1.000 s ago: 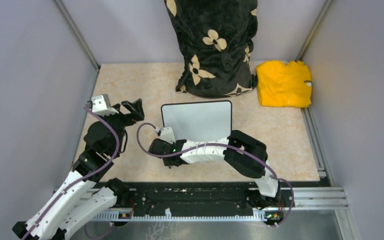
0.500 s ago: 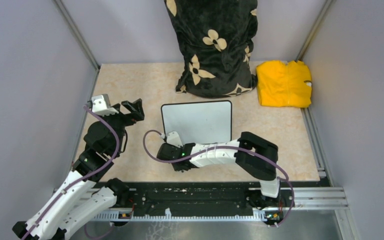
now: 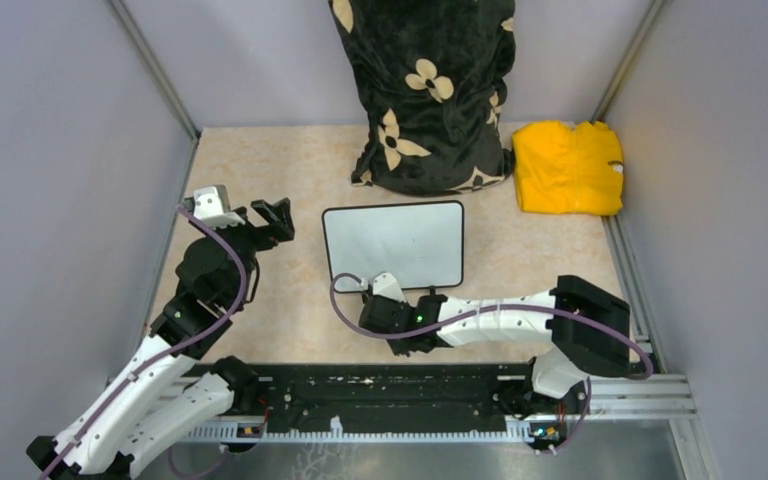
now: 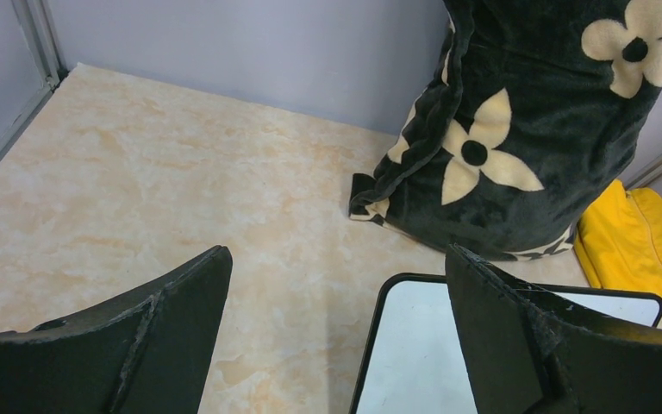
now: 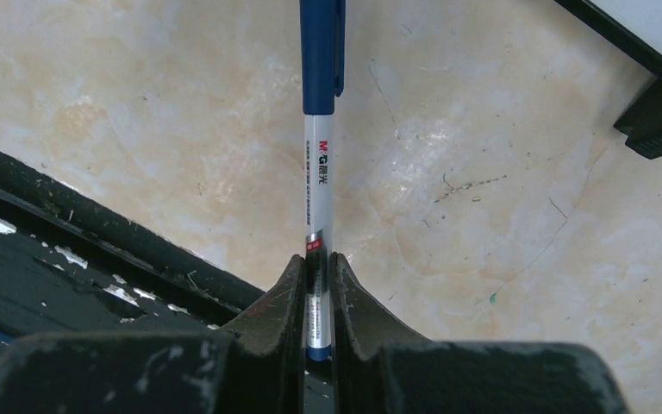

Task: Write a sentence on the whiteboard
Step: Open the whiteboard marker at the center of the board.

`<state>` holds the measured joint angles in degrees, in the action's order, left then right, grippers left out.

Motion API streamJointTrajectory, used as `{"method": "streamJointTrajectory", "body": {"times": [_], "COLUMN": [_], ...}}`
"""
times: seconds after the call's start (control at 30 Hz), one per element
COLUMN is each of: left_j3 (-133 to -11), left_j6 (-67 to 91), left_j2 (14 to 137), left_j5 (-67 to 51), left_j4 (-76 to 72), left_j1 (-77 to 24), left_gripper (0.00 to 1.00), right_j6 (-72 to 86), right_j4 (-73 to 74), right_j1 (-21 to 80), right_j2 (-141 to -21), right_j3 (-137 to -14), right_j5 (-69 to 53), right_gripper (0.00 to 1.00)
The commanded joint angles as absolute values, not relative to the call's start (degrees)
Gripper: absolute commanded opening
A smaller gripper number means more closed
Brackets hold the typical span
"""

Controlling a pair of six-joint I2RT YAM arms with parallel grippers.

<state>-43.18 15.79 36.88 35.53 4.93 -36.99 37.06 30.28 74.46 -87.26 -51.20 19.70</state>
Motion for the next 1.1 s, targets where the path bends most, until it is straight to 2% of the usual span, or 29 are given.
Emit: {"method": "streamJointTrajectory", "body": {"times": [0.0,0.13,0.73,1.07], "left_j3": [-43.3,-43.4,-43.3,-43.3], "left_j6": [15.2,15.2,14.9,14.9], "left_j2": [37.9,38.3,38.6,38.5], "left_j5": [34.7,34.6,34.1,33.8], "left_j4": [4.1,4.1,3.9,3.9], "left_j1": [-37.1,-37.1,-37.1,-37.1], "left_gripper": [0.99,0.99,0.99,0.99], "right_j6": [35.6,35.4,34.9,34.3], "right_j4": [28.0,27.1,25.0,25.4], "right_j1": [74.9,74.9,74.1,74.0], "right_j2": [-87.3,-87.9,-88.8,-88.7], "right_j3": [-50.6,-50.2,-48.4,-49.2], "right_j5": [19.6,19.1,17.8,17.8], "right_gripper": [0.0,0.01,0.15,0.27]}}
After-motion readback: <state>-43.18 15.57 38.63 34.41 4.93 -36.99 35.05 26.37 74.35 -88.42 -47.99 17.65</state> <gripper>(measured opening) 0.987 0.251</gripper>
